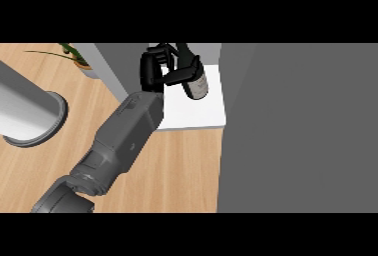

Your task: Pick up the wine, place it into the cabinet and close the cabinet

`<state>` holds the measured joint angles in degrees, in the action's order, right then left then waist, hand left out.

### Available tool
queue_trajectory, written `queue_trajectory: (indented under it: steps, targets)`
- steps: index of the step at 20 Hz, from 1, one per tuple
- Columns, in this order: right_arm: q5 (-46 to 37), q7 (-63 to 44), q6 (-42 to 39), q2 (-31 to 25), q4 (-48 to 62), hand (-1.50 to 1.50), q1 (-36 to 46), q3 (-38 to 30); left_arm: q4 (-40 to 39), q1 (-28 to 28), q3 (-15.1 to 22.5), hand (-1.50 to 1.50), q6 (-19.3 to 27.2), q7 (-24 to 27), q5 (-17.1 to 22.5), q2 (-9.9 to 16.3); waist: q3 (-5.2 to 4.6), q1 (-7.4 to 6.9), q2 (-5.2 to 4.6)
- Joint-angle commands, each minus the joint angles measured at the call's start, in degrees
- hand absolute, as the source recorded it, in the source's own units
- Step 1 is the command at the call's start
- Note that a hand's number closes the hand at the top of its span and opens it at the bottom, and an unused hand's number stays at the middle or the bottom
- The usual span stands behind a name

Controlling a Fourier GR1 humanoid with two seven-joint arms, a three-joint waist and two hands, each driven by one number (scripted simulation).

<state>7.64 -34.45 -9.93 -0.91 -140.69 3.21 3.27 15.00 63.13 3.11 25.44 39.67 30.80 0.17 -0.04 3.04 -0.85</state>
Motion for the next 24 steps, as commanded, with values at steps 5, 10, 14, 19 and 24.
queue_trajectory:
  steps: [5,10,14,19,24]
  targets:
    - [-0.36,-0.69,1.19,0.85,-1.19,-1.50,1.02,2.16,-4.16,2.82,-4.73,1.50,-3.90,1.58,2.07,0.38,-0.03,0.06,-0.32]
    - [2.92,-0.76,0.26,-0.15,-0.69,-1.50,2.20,-1.62,-6.00,2.89,-4.04,1.50,-2.90,3.82,0.41,-0.02,-0.01,0.17,-0.38]
    - [3.79,-0.44,-0.97,-0.42,-0.86,-1.50,1.41,-1.22,-8.10,2.60,-4.30,1.50,-2.20,4.58,-0.01,0.41,-0.01,1.06,-0.75]
    - [1.46,-2.22,0.91,0.82,-2.02,-1.50,1.74,1.29,-9.48,3.14,-4.12,-1.50,-1.24,2.82,-0.99,1.41,-0.03,0.65,-0.49]
    - [1.69,0.96,-0.73,0.43,-0.32,-1.50,0.92,0.60,-10.18,1.87,-3.78,-1.50,1.42,5.37,-1.83,-0.15,-0.01,1.22,-0.70]
